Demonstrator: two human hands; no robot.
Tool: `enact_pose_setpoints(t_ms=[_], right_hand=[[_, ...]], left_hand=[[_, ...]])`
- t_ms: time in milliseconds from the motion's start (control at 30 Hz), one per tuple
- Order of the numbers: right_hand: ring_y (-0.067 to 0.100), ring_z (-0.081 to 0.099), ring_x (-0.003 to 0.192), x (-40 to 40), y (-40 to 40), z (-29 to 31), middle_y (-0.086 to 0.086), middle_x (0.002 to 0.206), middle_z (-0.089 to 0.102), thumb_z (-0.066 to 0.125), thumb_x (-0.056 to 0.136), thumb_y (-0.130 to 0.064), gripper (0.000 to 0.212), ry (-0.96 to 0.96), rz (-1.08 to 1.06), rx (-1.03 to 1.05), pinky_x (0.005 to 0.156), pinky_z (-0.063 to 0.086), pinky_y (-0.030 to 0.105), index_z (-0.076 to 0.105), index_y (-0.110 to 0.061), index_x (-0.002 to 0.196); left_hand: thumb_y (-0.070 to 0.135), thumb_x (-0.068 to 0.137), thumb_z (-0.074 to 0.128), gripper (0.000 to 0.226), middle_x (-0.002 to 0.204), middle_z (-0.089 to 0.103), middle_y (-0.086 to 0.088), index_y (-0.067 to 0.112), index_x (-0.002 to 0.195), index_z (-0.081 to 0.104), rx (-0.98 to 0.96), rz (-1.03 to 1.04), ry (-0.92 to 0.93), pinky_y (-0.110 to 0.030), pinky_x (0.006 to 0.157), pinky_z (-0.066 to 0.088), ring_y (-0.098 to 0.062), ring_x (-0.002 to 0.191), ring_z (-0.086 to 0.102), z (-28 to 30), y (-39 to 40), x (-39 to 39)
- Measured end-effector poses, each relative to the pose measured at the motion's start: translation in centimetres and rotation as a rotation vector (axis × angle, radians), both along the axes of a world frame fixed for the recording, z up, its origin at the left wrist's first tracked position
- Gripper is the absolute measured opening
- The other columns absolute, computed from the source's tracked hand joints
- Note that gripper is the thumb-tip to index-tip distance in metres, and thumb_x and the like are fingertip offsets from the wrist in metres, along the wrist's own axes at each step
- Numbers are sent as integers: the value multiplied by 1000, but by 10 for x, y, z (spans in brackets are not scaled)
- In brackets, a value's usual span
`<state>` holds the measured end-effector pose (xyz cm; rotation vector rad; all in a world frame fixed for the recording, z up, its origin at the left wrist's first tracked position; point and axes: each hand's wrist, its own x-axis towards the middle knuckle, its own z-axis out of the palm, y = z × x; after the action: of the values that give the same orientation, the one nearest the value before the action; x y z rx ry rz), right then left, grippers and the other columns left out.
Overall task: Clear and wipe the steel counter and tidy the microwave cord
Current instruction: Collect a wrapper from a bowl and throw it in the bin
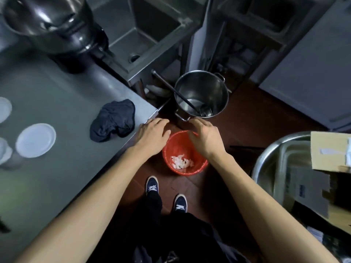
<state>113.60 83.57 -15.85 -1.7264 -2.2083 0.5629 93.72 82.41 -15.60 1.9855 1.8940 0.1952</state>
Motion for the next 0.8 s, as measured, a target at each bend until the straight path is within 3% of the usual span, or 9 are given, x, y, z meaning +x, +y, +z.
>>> enact_pose_setpoints(t_ms=[100,267,367,600,800], right_hand=[[31,59,119,-13,-6,11,6,132,62,65,86,-26,43,7,118,38,95,50,48,62,-15,128],[35,62,109,-52,-18,26,8,118,67,64,82,-20,35,36,299,71,87,53,49,66,-12,116],[31,59,115,-81,-28,34,3,126,64,63,83,-24,44,17,418,66,89,52,45,61,-17,127],[34,60,114,-155,-59,53,10,127,64,65,89,-19,43,92,655,80,88,53,44,60,-9,130],[34,55,125,-235,-110,61,13,137,59,65,92,-20,44,105,854,94,101,48,47,59,-8,133]], left_hand=[[36,98,53,44,140,55,-1,20,139,51,43,64,60,-44,106,38,-24,130,47,17,-26,-12],[36,97,54,41,135,58,-3,20,135,54,65,221,110,-44,102,40,-28,125,50,36,-73,-44],[36,97,53,42,136,58,-3,19,136,54,61,330,108,-44,100,43,-29,124,52,45,-105,-67],[37,99,51,41,137,58,-1,23,138,53,69,636,53,-38,100,44,-25,125,52,64,-187,-124],[39,99,51,42,139,58,1,24,139,52,94,831,55,-40,102,45,-22,128,52,71,-272,-176]])
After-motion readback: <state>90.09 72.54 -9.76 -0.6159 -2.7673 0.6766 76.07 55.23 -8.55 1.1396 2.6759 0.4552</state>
